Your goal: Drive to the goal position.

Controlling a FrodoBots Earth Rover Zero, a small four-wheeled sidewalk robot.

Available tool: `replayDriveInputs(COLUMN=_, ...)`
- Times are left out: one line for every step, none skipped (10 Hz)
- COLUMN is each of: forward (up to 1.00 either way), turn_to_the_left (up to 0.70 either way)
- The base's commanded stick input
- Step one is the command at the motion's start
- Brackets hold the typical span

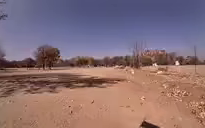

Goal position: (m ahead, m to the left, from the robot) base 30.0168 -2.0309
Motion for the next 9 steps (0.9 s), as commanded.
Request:
replayDriveInputs(forward=0.36, turn_to_the_left=0.00)
replayDriveInputs(forward=0.50, turn_to_the_left=0.00)
replayDriveInputs(forward=0.50, turn_to_the_left=0.00)
replayDriveInputs(forward=0.50, turn_to_the_left=0.00)
replayDriveInputs(forward=0.50, turn_to_the_left=0.00)
replayDriveInputs(forward=0.50, turn_to_the_left=0.00)
replayDriveInputs(forward=0.50, turn_to_the_left=0.00)
replayDriveInputs(forward=0.50, turn_to_the_left=0.00)
replayDriveInputs(forward=0.50, turn_to_the_left=0.00)
